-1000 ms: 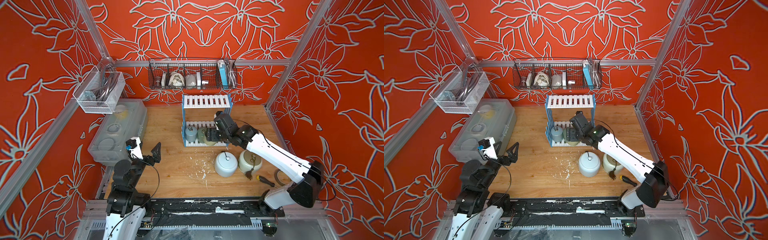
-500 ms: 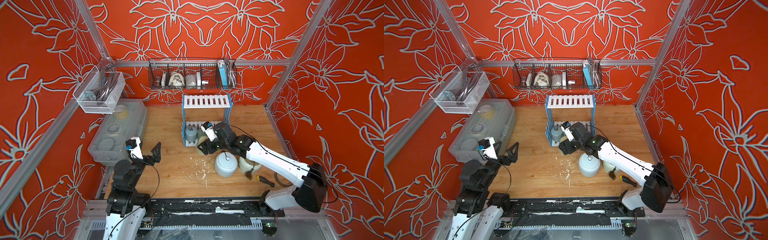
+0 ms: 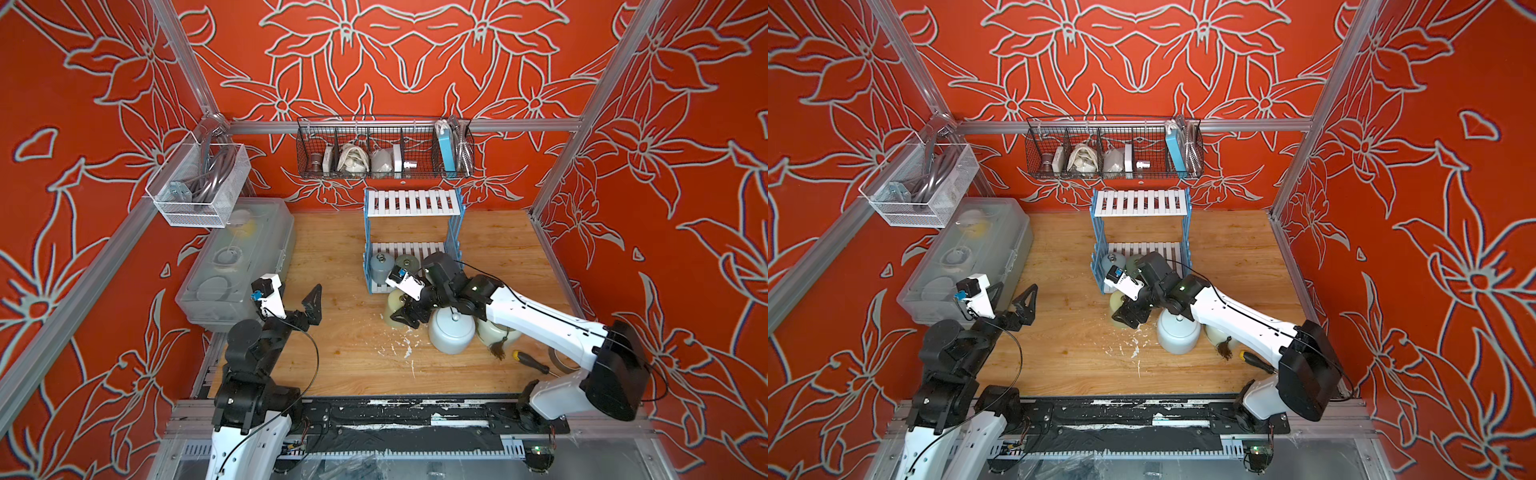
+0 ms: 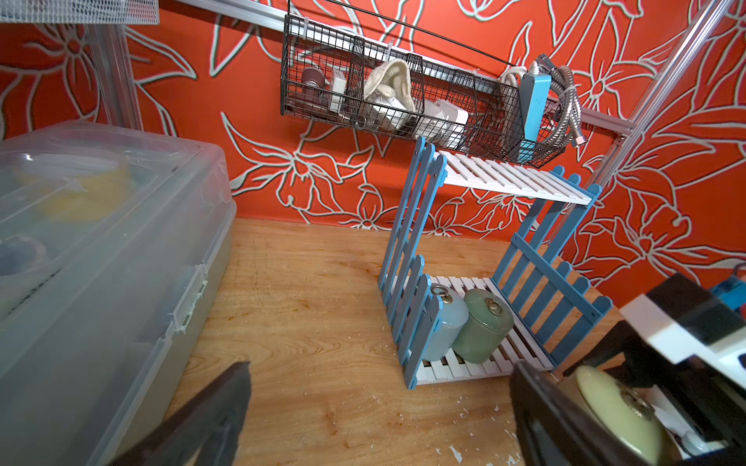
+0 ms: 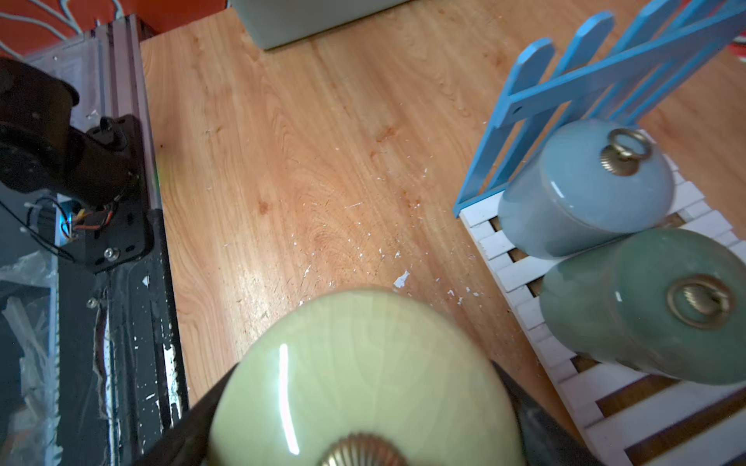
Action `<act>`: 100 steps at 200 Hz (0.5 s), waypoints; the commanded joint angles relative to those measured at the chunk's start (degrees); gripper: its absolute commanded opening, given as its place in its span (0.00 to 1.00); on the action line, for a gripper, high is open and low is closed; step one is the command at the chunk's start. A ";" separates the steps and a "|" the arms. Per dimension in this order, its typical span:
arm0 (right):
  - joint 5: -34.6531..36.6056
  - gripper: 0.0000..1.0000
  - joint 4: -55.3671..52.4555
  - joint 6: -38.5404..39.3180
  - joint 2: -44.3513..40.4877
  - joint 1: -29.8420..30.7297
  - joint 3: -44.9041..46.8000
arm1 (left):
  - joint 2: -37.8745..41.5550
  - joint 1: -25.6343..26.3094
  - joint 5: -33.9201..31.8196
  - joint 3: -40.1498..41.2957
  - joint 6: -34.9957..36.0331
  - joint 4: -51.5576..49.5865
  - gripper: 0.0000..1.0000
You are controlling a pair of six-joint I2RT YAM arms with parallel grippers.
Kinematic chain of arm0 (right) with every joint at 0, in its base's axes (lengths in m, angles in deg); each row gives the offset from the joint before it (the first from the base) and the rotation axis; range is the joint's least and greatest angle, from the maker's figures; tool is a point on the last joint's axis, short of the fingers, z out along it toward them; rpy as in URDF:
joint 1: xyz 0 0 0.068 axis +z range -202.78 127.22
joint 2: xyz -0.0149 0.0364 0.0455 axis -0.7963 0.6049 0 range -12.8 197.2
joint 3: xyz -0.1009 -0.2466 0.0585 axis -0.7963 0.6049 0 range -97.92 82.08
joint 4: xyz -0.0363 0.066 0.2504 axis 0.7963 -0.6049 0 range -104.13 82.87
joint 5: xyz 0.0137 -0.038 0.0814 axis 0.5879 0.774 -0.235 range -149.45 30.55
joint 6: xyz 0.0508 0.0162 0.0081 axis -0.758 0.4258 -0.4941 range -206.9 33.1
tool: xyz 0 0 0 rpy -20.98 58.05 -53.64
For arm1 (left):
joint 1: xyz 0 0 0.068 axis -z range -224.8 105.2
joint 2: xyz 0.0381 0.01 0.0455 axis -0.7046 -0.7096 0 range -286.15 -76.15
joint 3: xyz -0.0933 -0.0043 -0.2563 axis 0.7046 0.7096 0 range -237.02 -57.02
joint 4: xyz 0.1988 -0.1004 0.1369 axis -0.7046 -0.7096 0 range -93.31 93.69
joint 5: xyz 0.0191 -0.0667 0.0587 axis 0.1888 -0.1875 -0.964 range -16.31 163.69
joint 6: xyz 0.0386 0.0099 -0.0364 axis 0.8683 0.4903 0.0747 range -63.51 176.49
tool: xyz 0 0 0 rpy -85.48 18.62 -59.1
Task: Remove the tea canisters from the shelf
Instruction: Place the tea canister at the center of the board.
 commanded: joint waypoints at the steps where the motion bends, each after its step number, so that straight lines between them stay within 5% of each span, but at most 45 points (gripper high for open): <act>1: -4.78 0.29 0.00 7.35 1.21 0.25 -2.64 | 0.24 -0.22 0.72 0.61 0.18 1.70 0.99; 100: -4.05 0.33 -1.58 15.39 10.40 0.29 -3.61 | 0.24 -0.28 0.90 0.73 0.18 1.88 0.99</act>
